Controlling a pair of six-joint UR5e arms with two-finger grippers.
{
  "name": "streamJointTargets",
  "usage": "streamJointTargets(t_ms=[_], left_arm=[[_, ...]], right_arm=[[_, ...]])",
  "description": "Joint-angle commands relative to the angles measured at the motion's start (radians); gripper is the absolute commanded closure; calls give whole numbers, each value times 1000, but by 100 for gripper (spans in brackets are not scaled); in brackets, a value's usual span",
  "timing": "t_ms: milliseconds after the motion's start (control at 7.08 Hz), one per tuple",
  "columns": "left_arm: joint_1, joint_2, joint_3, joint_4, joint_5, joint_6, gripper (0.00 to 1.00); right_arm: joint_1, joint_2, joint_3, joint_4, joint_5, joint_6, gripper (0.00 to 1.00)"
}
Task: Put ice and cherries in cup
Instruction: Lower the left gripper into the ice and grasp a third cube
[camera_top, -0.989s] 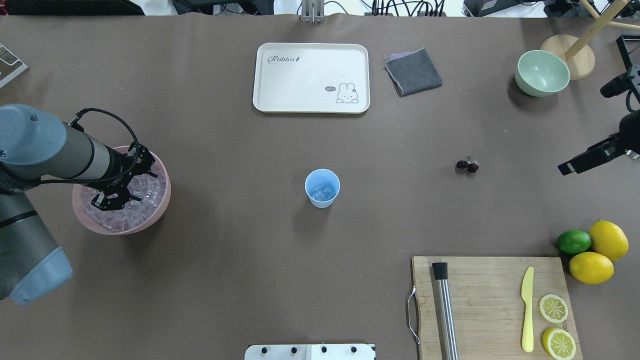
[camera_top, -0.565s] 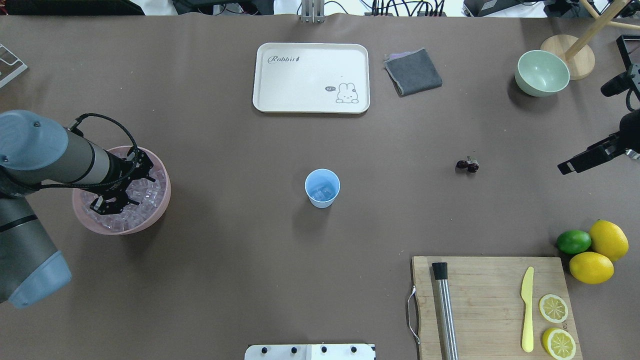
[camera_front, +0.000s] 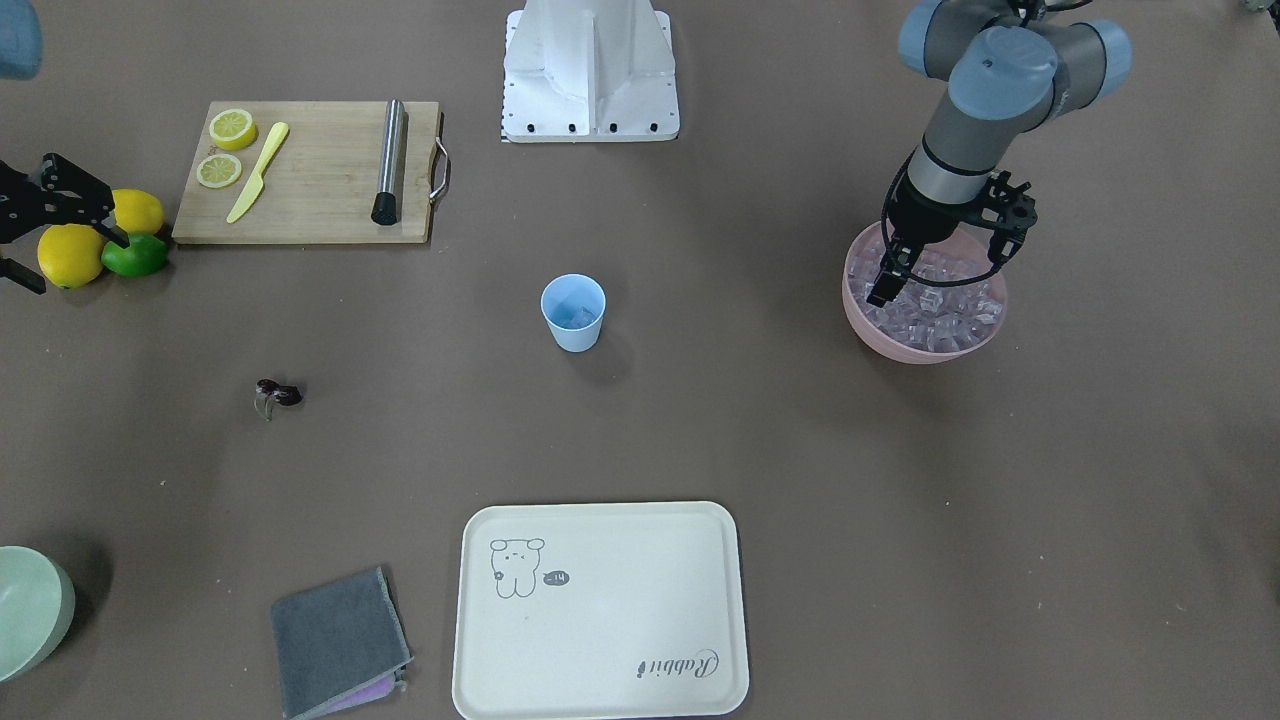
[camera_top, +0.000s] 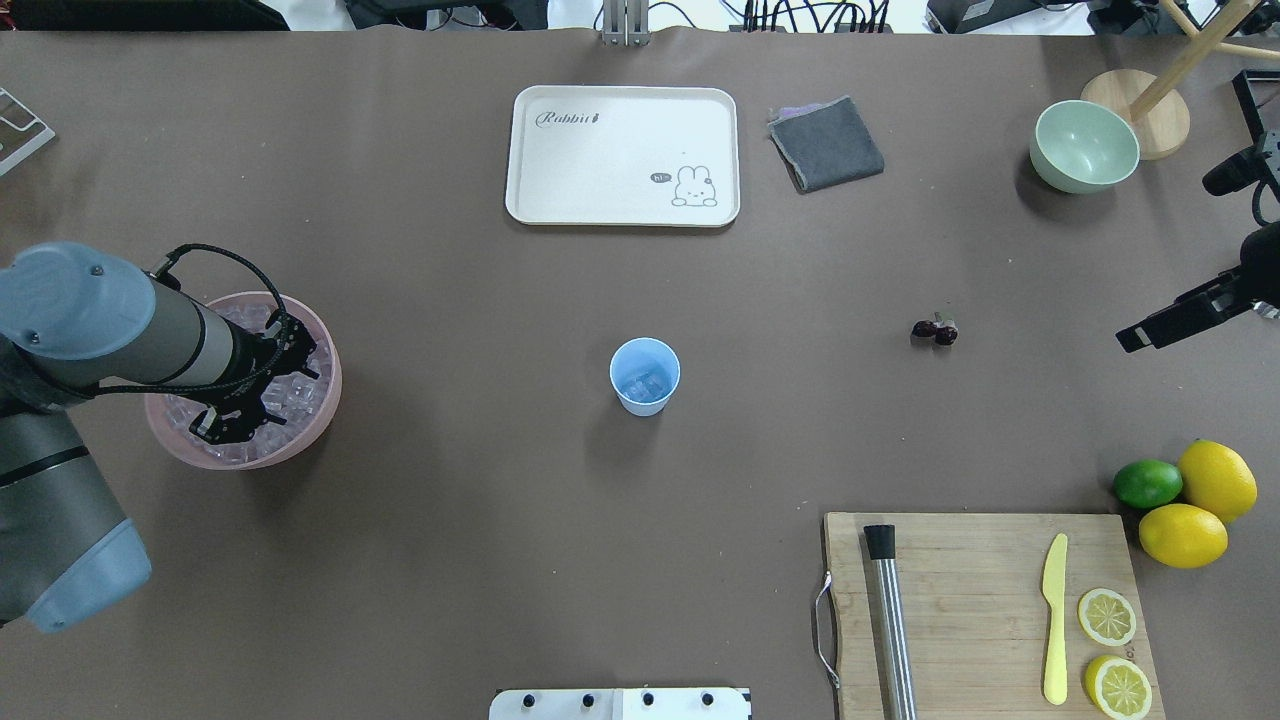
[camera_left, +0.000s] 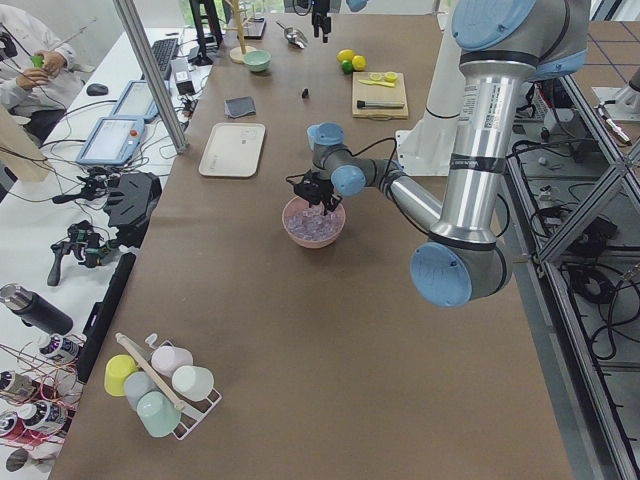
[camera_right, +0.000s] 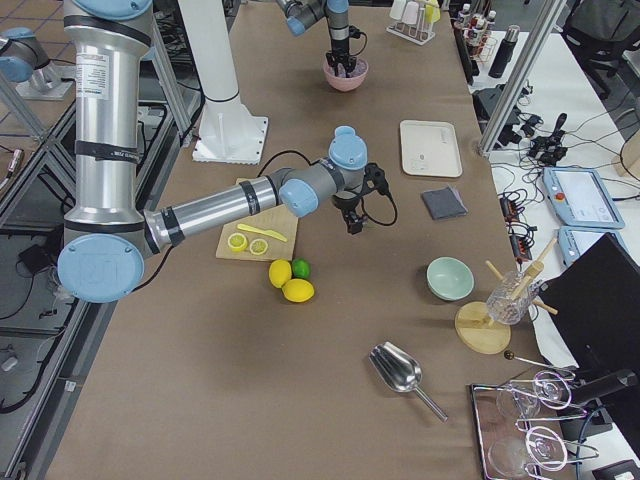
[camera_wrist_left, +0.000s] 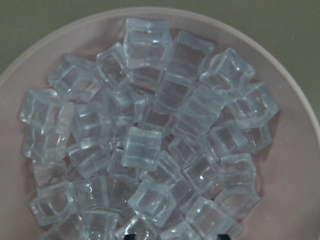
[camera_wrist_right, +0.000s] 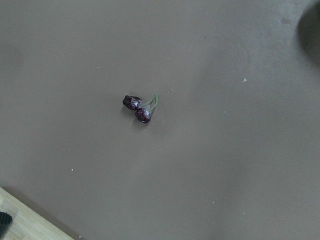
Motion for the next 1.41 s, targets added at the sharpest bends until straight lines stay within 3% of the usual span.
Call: streamJointTargets(t_ms=[0,141,424,848,989,1130,1272], left_arm=[[8,1,2,-1,3,-10,44],[8,3,5,-15,3,-10,55],[6,4,-7,-20,-2,-10,100],[-65,86,-180,-14,-83,22,100],[-82,72,-202,-11,-98,23,100],[-78,8,-201,-1,-97,14,100],[-63,-96,-195,85,-94,13,100]], right_arm=[[0,-6,3,2,1,0,1],[2,-11,3,3,2,0,1],[3,-17,4,5,2,0,1],[3,-23,3,8,10,0,1],[3,-23,4,8,39,3,1],[3,-21,4,8,36,11,1],[0,-3,4,0,26,52,1]])
